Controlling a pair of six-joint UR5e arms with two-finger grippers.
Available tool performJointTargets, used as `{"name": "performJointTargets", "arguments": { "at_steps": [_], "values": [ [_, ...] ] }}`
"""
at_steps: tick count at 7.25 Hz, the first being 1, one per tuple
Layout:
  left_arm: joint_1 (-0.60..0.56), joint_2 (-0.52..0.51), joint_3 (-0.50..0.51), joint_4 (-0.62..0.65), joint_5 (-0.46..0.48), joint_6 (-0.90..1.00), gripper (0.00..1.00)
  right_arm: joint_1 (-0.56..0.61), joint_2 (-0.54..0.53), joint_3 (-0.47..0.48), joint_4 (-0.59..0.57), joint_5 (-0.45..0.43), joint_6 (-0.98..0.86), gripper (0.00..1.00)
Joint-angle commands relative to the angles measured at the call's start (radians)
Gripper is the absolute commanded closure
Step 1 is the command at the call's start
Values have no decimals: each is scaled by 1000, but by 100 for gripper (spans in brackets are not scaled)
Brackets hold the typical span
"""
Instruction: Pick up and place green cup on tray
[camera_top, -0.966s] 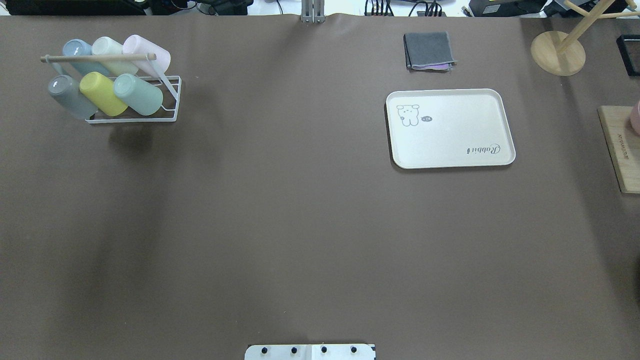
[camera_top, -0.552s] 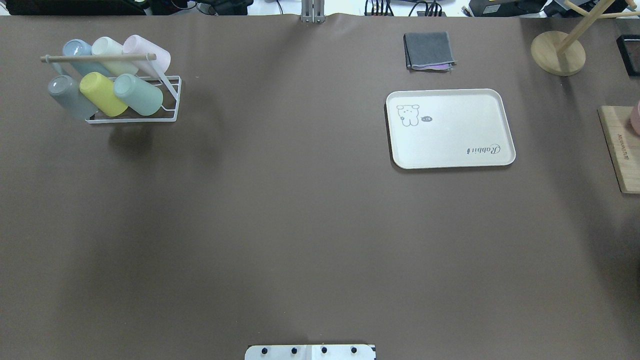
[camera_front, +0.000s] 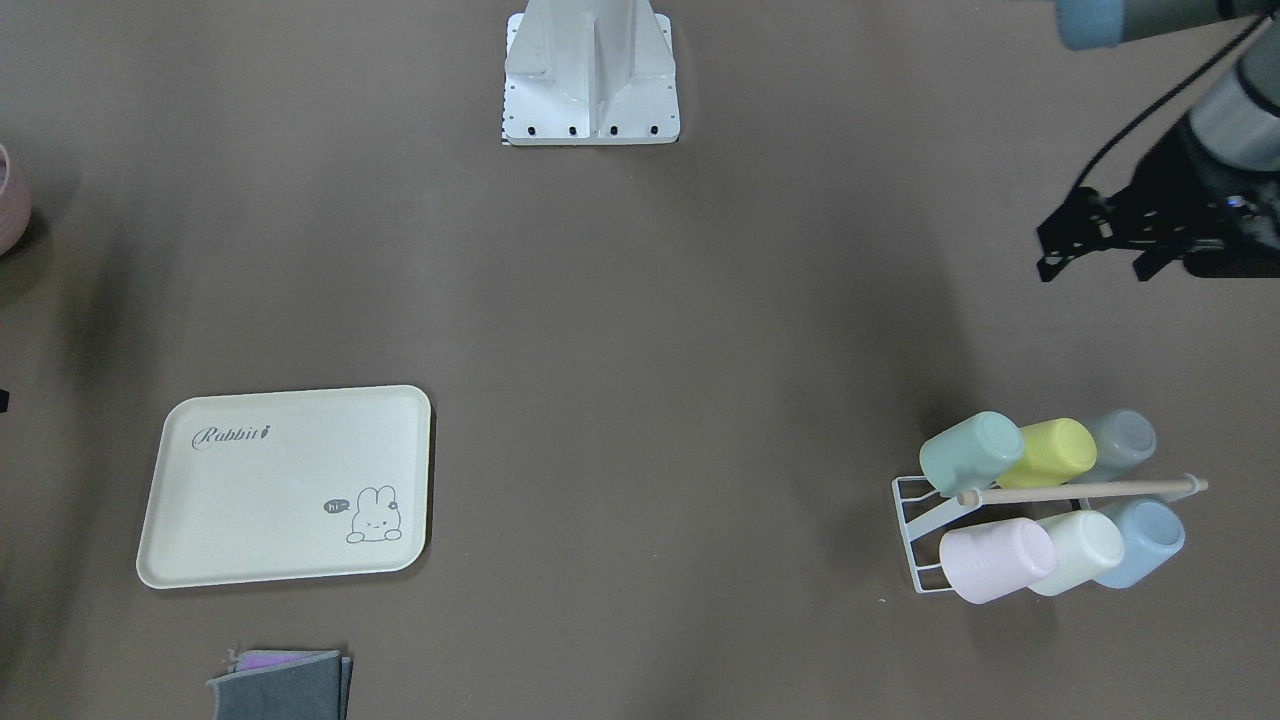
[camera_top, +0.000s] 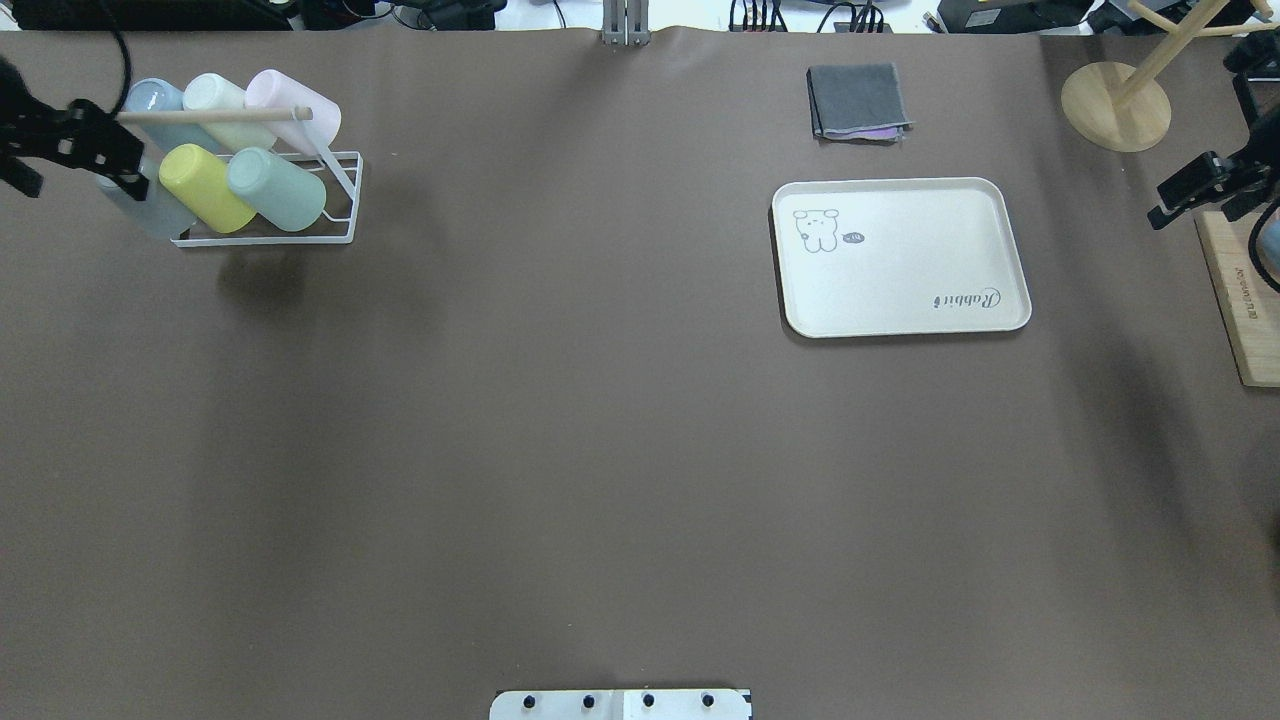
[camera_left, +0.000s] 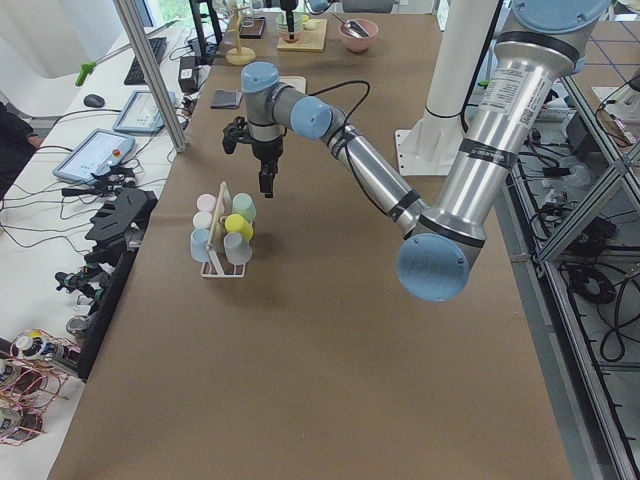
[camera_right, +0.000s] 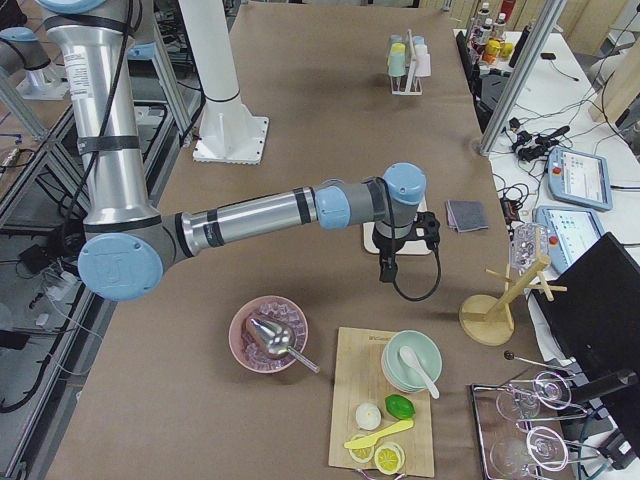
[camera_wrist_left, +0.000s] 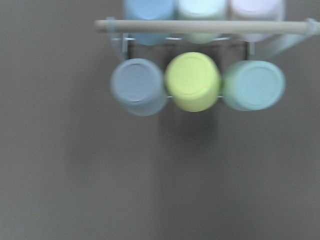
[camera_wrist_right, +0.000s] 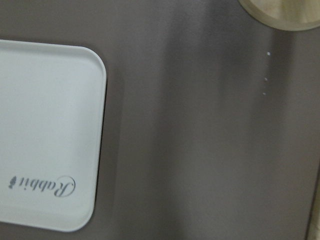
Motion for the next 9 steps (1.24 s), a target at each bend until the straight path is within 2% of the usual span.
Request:
{"name": "performJointTargets", "arguments": {
  "at_steps": [1, 3, 4, 5, 6, 7, 9],
  "values": [
    [263, 8, -18, -95, 390, 189, 2, -82, 73, -215, 324, -5, 190, 2],
    [452, 62, -32, -112, 753, 510, 2, -93, 179, -321, 360, -5, 195, 13],
    [518, 66, -23, -108, 917, 630, 2, -96, 204, -364, 395, -5, 195, 16],
    [573, 97, -20, -108, 1040, 760, 2, -105, 206, -409, 453, -7, 195, 16],
    [629, 100, 3, -104, 1236, 925, 2, -105, 206, -435, 484, -7, 197, 16],
    [635, 102, 20, -105, 1341, 1039, 2, -109, 206, -438, 489, -7, 197, 16],
    [675, 102, 122, -113, 1507, 1294, 2, -126, 206, -446, 491, -5, 222, 16]
  ]
}}
